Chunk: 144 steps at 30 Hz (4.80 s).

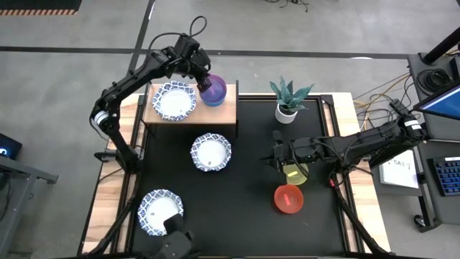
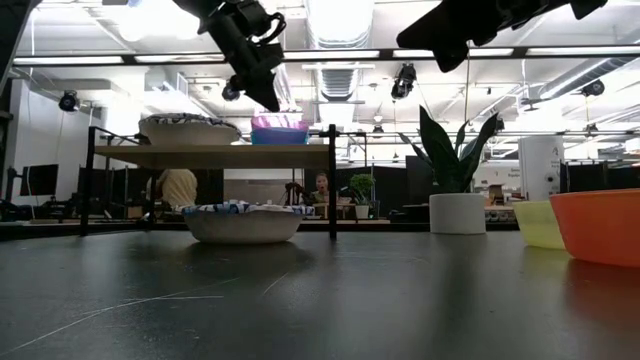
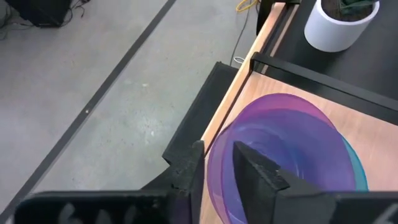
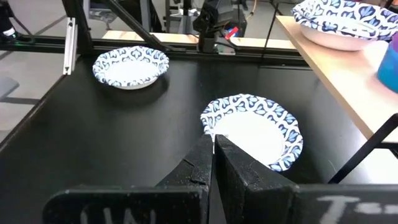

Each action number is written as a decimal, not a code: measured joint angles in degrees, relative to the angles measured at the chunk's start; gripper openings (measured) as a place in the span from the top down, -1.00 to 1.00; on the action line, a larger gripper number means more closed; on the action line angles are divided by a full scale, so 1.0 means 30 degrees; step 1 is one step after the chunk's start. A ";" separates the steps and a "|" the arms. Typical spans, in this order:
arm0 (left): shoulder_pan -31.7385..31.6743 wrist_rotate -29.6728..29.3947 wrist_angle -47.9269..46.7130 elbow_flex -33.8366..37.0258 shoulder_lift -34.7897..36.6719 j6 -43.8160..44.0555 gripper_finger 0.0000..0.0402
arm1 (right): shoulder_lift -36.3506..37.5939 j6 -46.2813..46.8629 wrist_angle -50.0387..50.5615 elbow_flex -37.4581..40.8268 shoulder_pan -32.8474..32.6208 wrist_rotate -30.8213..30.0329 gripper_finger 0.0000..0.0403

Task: Place and stack bowls onto a shelf
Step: Stack the small purple bowl on top of the small blue bowl on the shelf, then stack the big white bowl on top of the big white bowl on the shelf

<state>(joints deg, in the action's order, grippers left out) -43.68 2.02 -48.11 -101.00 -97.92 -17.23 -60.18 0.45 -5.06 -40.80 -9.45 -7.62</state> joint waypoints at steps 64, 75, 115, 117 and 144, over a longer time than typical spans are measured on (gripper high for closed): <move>0.2866 0.2018 2.0547 1.8955 1.3623 0.3975 1.00 | -0.3910 -0.3006 -0.4546 -0.3512 0.6884 -0.1872 0.96; 0.3519 0.2004 2.0747 2.2844 1.8670 0.4979 1.00 | -1.0503 -0.4161 -0.2127 -1.2795 0.9559 -0.1998 0.96; 0.3515 0.2011 1.9807 2.4331 2.2321 0.4641 1.00 | -1.9990 -0.3214 0.5539 -2.6126 1.1586 -0.1862 0.96; 0.3517 0.2011 1.9657 2.4331 2.2307 0.4641 1.00 | -1.9406 -0.3428 0.6690 -2.6053 1.1300 -0.1496 0.96; 0.9044 0.2367 1.8455 2.3245 2.0731 0.7571 1.00 | -0.4895 -0.2378 0.5681 -0.8630 0.4199 -0.0815 0.96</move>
<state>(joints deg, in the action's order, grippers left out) -16.55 9.12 7.25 -31.27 -35.73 5.48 -74.87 -6.68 11.98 -66.69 3.14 -10.06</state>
